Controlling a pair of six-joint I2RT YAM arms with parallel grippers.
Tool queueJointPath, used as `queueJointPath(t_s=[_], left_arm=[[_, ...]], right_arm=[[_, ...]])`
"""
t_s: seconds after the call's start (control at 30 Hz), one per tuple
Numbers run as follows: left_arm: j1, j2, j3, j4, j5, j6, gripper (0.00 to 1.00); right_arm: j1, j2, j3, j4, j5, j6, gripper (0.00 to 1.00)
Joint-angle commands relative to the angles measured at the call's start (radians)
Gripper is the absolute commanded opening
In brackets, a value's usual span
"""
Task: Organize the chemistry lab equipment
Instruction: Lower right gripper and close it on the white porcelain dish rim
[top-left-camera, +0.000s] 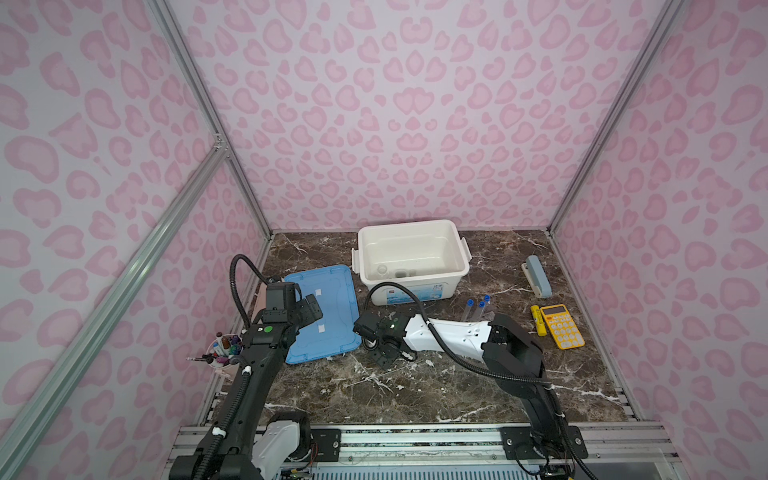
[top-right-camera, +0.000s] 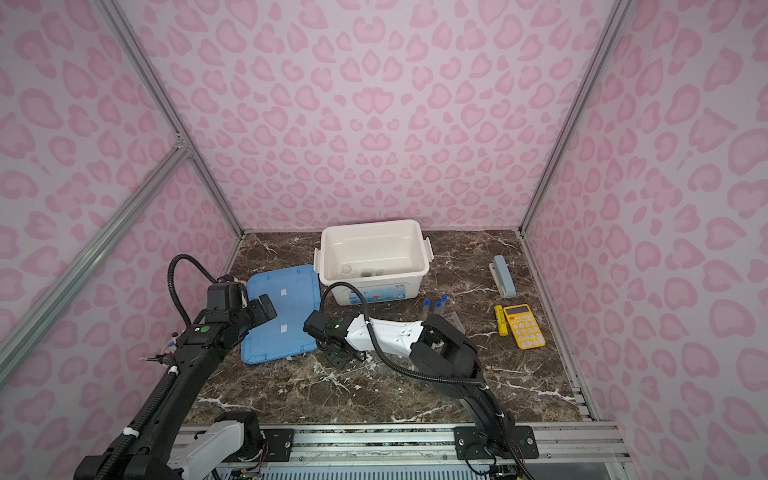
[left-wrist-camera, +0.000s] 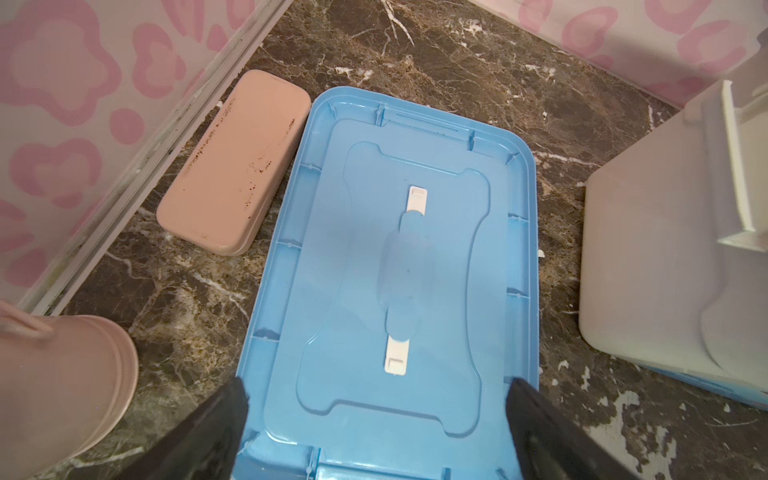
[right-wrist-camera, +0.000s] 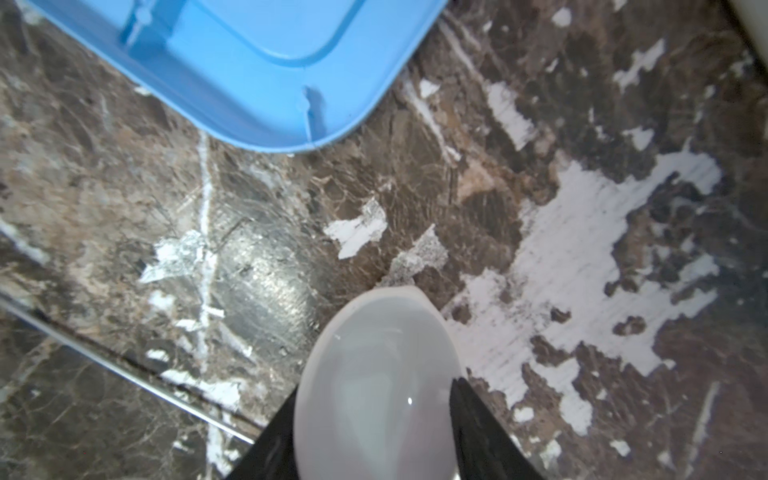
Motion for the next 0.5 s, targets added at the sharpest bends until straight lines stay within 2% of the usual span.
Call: queueJointPath(t_s=[0.0, 0.47], left_arm=[[0.001, 0.007, -0.007, 0.011, 0.015, -0.003, 0.98], [-0.002, 0.013, -0.003, 0.006, 0.017, -0.002, 0.98]], right_arm=[[-0.002, 0.001, -0.008, 0.011, 0.021, -0.003, 0.59], [-0.001, -0.023, -0.027, 0.016, -0.03, 0.019, 0.79]])
